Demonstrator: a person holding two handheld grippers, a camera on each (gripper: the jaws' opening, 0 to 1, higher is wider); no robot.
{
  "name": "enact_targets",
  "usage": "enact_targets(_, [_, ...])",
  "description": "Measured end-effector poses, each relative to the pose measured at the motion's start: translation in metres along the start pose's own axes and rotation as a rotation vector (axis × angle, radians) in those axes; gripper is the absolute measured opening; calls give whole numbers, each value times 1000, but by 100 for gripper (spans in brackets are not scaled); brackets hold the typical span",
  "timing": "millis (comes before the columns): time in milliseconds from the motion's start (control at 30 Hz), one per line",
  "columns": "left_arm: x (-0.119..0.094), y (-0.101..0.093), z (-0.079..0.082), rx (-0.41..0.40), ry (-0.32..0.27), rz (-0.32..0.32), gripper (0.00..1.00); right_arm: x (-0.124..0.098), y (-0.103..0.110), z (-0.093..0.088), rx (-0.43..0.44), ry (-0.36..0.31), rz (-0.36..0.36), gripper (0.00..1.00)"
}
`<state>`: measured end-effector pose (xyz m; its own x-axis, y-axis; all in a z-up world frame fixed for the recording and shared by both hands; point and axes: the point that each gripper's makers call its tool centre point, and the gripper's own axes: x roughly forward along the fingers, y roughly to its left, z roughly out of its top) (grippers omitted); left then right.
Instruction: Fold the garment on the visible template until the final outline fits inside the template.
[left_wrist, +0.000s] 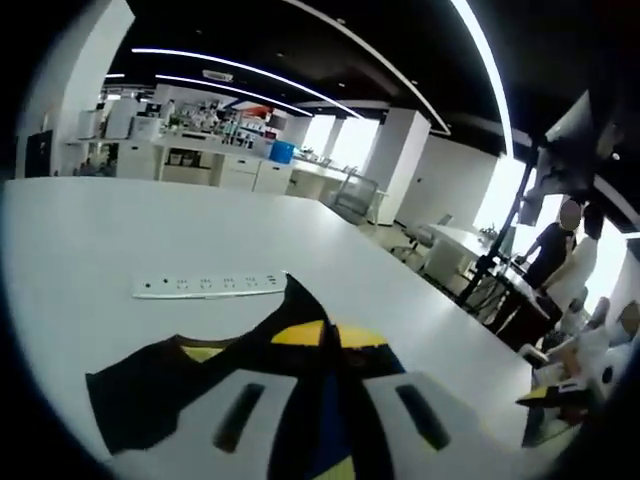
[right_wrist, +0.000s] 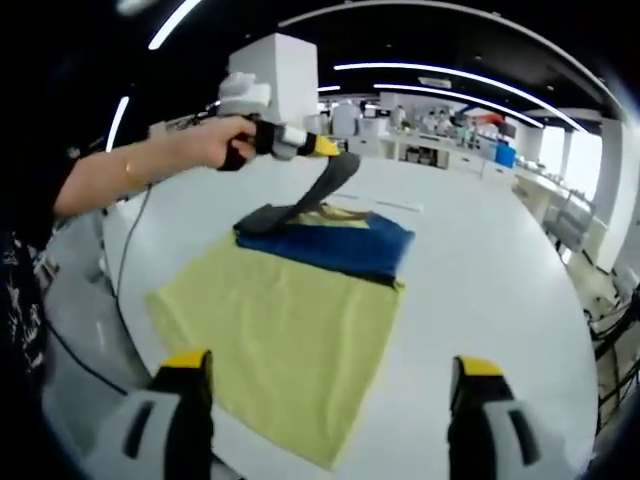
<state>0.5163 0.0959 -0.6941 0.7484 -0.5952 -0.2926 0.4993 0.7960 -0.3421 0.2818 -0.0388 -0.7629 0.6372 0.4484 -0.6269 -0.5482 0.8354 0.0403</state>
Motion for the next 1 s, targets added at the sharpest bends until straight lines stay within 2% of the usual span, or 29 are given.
enact_targets(100, [5,-17,-11,34,20,-59,0,0,-1,-2,4,4,-5,100])
enact_targets(233, [15,-31,-34,98,88,-97,0,-1,-1,-4,13,7,-8,100])
enact_targets(467, [24,-39,-61,69,138,-114,0,-1,-1,-6,19,8,-16,100])
enact_targets(567, [28,-45,-71,22,154,-144,2,-2,-1,-5,20,4,-14,100])
enact_targets(600, [29,-50,-79,-17,183,-181,6,-1,0,-4,19,3,-12,100])
enact_targets(633, [30,-52,-80,-13,176,-201,11,-1,0,-4,18,4,-11,100])
enact_targets(667, [30,-52,-82,5,171,-205,19,-1,0,-4,16,4,-9,100])
enact_targets(767, [23,-52,-88,103,193,-206,29,0,0,-3,10,7,-5,100])
enact_targets(867, [21,-50,-86,102,172,-222,41,2,2,-3,8,6,9,100])
enact_targets(1000, [11,-45,-78,166,149,-231,62,6,9,-3,-12,23,54,100])
